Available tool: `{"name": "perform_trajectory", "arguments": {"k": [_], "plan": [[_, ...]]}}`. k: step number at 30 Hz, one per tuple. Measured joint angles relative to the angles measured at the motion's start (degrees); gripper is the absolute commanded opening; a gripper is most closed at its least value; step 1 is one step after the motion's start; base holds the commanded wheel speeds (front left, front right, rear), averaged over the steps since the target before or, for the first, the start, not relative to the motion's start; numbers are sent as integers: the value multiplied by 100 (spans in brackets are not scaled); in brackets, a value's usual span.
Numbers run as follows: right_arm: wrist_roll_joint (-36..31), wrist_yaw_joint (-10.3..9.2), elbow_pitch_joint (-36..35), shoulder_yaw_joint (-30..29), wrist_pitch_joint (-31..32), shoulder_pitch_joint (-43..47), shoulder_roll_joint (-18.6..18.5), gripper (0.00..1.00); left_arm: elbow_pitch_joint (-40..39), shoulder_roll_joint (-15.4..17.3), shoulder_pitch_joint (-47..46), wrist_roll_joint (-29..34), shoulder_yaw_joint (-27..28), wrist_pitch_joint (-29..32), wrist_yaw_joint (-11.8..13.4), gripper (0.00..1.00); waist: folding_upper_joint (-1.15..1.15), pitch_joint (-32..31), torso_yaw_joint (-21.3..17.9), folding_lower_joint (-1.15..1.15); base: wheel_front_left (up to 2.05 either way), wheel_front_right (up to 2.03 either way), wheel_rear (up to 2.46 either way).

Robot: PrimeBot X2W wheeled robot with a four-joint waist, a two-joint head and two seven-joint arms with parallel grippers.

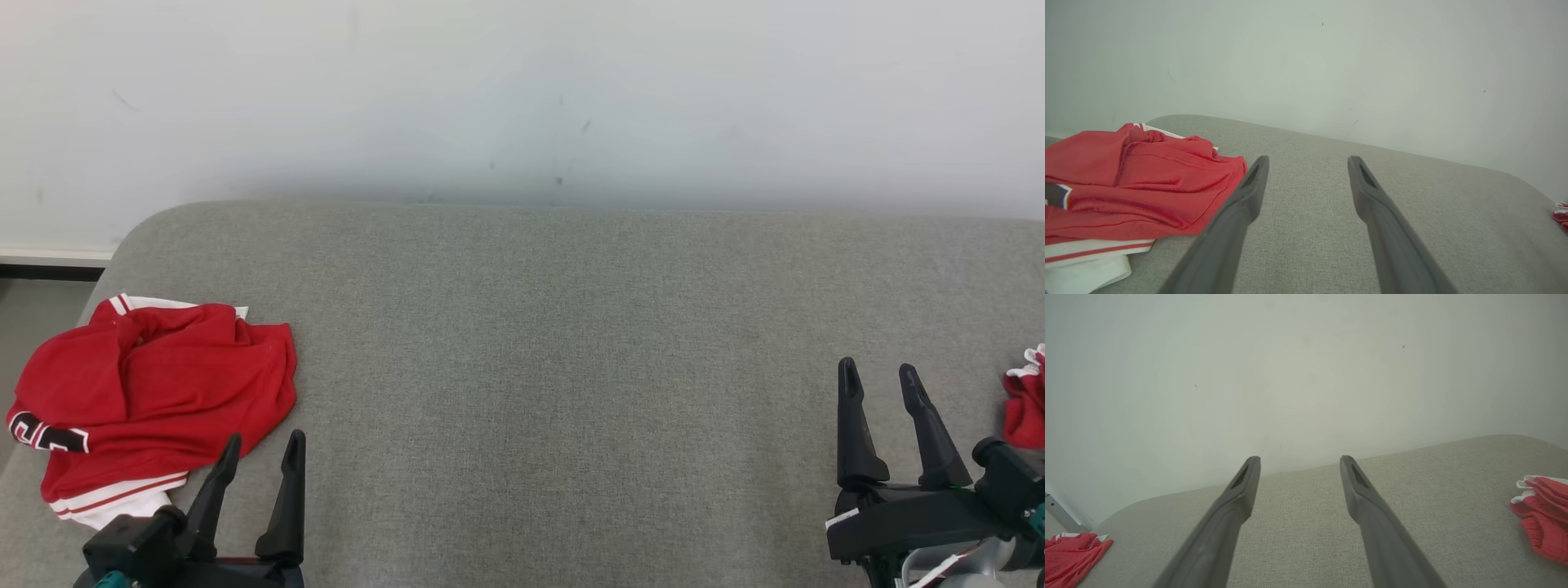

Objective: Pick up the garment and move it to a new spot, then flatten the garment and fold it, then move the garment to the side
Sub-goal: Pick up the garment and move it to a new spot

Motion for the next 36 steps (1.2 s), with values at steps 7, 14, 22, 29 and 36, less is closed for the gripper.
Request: {"name": "perform_trajectory", "arguments": {"k": [7,14,22,29,36], "plan": [[34,-1,3,21,-112,-3,-3,100,-12,-12,82,0,70,-1,5,100,0,21,-51,0,0,0,0],[75,-1,-3,-30,-142,20,-9,100,-18,-97,-31,13,20,33,8,100,0,96,20,1,0,0,0],[71,70,-20,5,-140,-10,-180,100,-19,-159,-76,23,-25,77,18,100,1,174,428,1,0,0,0],[-36,185,16,205,-87,-162,-240,100,-18,-186,-59,27,-16,81,48,100,1,234,947,1,0,0,0],[-36,180,26,123,-91,-111,-270,100,33,-223,-65,27,-127,134,45,100,1,271,1512,2,0,0,0]]}}
